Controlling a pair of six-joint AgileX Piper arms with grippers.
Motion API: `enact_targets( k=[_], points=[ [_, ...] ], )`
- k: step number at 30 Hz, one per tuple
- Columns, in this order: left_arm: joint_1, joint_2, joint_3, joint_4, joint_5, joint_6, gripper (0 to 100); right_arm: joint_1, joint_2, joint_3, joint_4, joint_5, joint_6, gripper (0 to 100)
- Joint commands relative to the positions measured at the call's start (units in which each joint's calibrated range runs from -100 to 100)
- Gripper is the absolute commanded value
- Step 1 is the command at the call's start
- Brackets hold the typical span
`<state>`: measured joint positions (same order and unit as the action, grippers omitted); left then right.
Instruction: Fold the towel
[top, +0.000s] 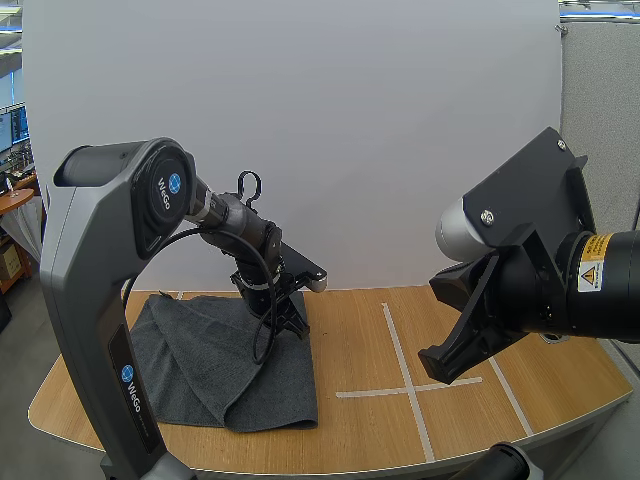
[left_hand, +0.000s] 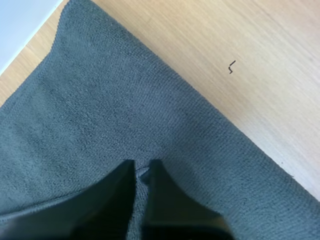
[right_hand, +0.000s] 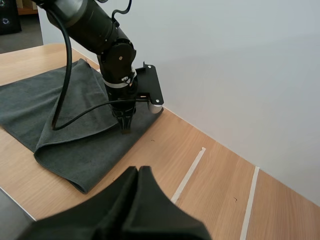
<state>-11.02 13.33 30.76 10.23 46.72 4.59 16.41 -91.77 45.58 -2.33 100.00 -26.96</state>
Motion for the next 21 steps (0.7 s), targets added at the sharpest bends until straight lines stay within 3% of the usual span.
enact_targets(
  k=[1,15,21],
  points=[
    [-0.08,0.07,-0.41,-1.38,-0.94,-0.46,0,-0.19,-0.37,0.13,-0.25,0.00,0.11,0],
    [0.07,-0.62,-0.41,1.52,9.67,-0.37,0,-0.19,-0.37,0.13,-0.32,0.00,0.11,0],
    [2.37,-5.16,-0.41,0.76,12.88,-0.46,0,-0.19,-0.37,0.13,-0.32,0.00,0.11,0]
  ],
)
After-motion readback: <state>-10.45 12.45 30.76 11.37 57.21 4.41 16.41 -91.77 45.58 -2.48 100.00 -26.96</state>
